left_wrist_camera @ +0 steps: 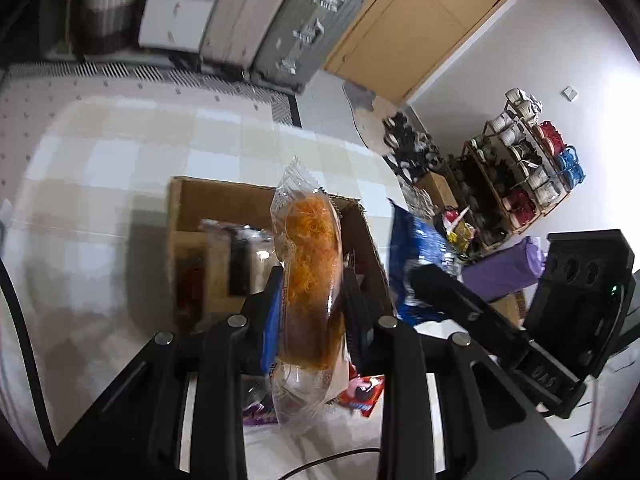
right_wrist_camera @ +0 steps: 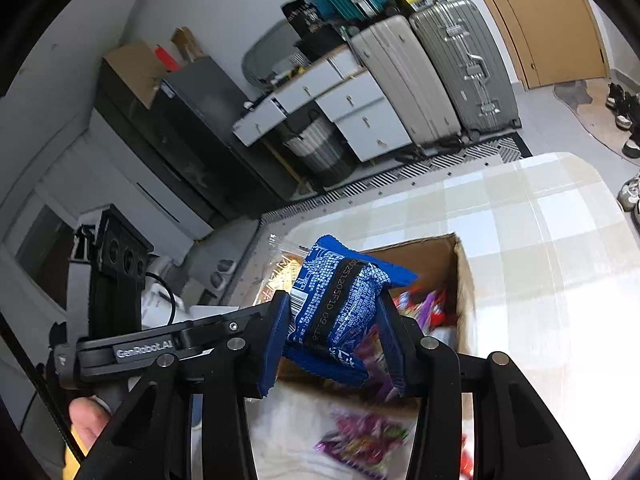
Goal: Organize snacks
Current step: 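Lift both packs and carry them over the cardboard box, then open both grippers to drop the bread and blue pack into the box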
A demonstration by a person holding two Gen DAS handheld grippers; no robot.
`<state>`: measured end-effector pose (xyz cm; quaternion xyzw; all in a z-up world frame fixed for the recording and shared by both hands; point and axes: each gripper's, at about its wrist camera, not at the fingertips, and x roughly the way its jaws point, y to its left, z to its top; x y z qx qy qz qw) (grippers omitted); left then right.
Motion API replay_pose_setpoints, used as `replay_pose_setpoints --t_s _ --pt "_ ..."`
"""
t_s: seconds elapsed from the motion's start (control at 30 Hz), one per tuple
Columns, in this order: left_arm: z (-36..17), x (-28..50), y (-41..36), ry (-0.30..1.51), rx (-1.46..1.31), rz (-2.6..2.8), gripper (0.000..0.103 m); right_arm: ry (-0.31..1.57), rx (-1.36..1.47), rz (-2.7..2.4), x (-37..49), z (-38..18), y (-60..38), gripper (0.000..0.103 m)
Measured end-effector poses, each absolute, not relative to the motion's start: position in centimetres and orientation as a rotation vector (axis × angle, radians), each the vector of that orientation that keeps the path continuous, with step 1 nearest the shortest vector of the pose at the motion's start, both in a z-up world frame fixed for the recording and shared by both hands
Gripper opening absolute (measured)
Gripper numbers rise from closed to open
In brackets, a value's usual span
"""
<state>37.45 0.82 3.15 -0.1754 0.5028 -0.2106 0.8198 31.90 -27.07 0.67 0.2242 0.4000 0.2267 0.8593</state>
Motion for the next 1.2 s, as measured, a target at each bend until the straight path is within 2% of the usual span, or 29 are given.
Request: replay_pose_setpoints --t_s 0.27,0.5,1.0,1.2 --pt "-2.2 42.7 -0.3 1.183 -0.324 -0.406 0.024 0.905 0.385 0.464 36.2 -2.1 -25.8 0.043" --pt "-4.9 43.5 -0.7 1.221 -0.302 -0.403 0.024 1.012 0.377 0.437 37.9 -5.5 -25.8 0.043" --pt "-6.2 43.2 -1.5 1.221 -0.247 -0.365 0.024 1.012 0.256 0.421 38.1 -5.9 -24.4 0.044" --pt "-5.2 42.7 -1.3 1.223 -0.251 -0.365 0.025 0.971 0.264 0.415 37.7 -4.9 -24.5 0.051"
